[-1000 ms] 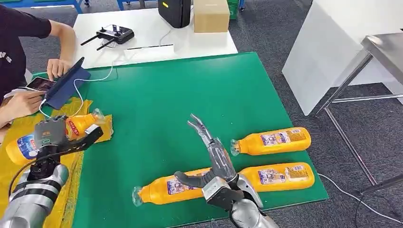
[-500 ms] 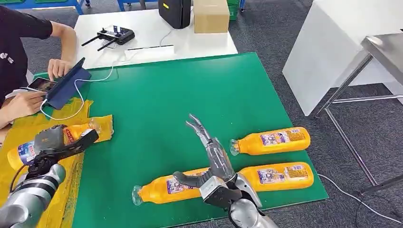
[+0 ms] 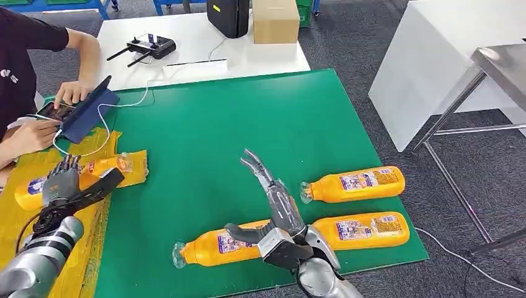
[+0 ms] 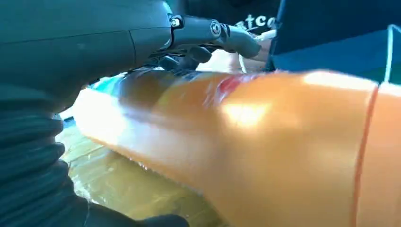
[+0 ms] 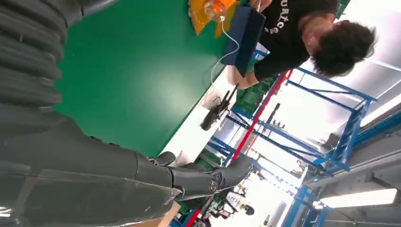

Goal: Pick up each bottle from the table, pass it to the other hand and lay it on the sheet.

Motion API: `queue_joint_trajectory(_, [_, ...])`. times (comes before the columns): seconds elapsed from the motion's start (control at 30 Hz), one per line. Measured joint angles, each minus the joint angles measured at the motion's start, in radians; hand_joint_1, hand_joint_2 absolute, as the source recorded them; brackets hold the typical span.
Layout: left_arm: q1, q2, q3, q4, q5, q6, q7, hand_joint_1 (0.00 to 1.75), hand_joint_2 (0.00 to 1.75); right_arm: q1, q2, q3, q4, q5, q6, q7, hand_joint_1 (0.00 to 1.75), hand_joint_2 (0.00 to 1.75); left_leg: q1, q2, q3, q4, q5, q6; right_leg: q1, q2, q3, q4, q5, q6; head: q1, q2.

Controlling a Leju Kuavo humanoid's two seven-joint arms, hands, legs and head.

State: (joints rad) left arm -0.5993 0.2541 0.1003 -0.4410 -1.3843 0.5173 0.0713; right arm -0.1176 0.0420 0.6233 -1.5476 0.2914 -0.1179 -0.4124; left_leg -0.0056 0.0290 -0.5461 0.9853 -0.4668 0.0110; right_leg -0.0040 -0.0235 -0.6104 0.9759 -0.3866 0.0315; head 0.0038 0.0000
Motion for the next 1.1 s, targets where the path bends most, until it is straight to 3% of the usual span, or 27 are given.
queue_joint_trajectory(0.43, [0.002,-0.028,0.013,-0.001,0.028,0.007,-0.026,0.00,1.75,0.000,0.003,0.000,0.007,0.002,0.000,0.006,0.00,1.75,0.000,0.000,0.000,0.000,0.000,0.000,0.000,0.000,0.000,0.000,0.000,0.000,0.000,0.000])
queue_joint_trajectory(0.53, [0.010,-0.039,0.018,-0.014,0.074,0.013,-0.069,0.00,1.75,0.000,0.003,-0.001,0.010,0.025,-0.002,0.023,0.00,1.75,0.000,0.000,0.000,0.000,0.000,0.000,0.000,0.000,0.000,0.000,0.000,0.000,0.000,0.000])
queue_joint_trajectory(0.63, [0.038,-0.059,0.030,-0.060,0.202,0.020,-0.188,0.00,1.75,0.000,-0.001,0.000,0.017,0.111,-0.020,0.061,0.00,1.75,0.000,0.000,0.000,0.000,0.000,0.000,0.000,0.000,0.000,0.000,0.000,0.000,0.000,0.000])
queue_joint_trajectory(0.77, [0.111,-0.100,0.037,-0.208,0.452,-0.068,-0.335,0.00,1.75,0.002,-0.015,0.001,0.027,0.202,-0.019,0.089,0.00,1.75,-0.001,0.000,0.000,0.000,0.000,0.000,0.000,0.000,0.000,0.000,0.000,0.000,0.000,0.000])
queue_joint_trajectory(0.9, [0.191,-0.128,0.023,-0.400,0.643,-0.186,-0.345,0.00,1.75,0.014,-0.041,0.002,0.029,0.239,0.019,0.099,0.00,1.75,-0.001,0.001,-0.002,0.000,-0.001,0.001,0.000,0.001,-0.002,-0.001,0.000,0.000,0.000,0.000])
queue_joint_trajectory(1.1, [0.250,-0.146,0.000,-0.562,0.696,-0.206,-0.347,0.00,1.75,0.021,-0.092,0.019,0.037,0.265,0.084,0.125,0.00,1.75,-0.001,0.000,-0.002,0.000,-0.001,0.001,0.000,0.000,-0.002,-0.001,0.000,0.000,0.000,0.000])
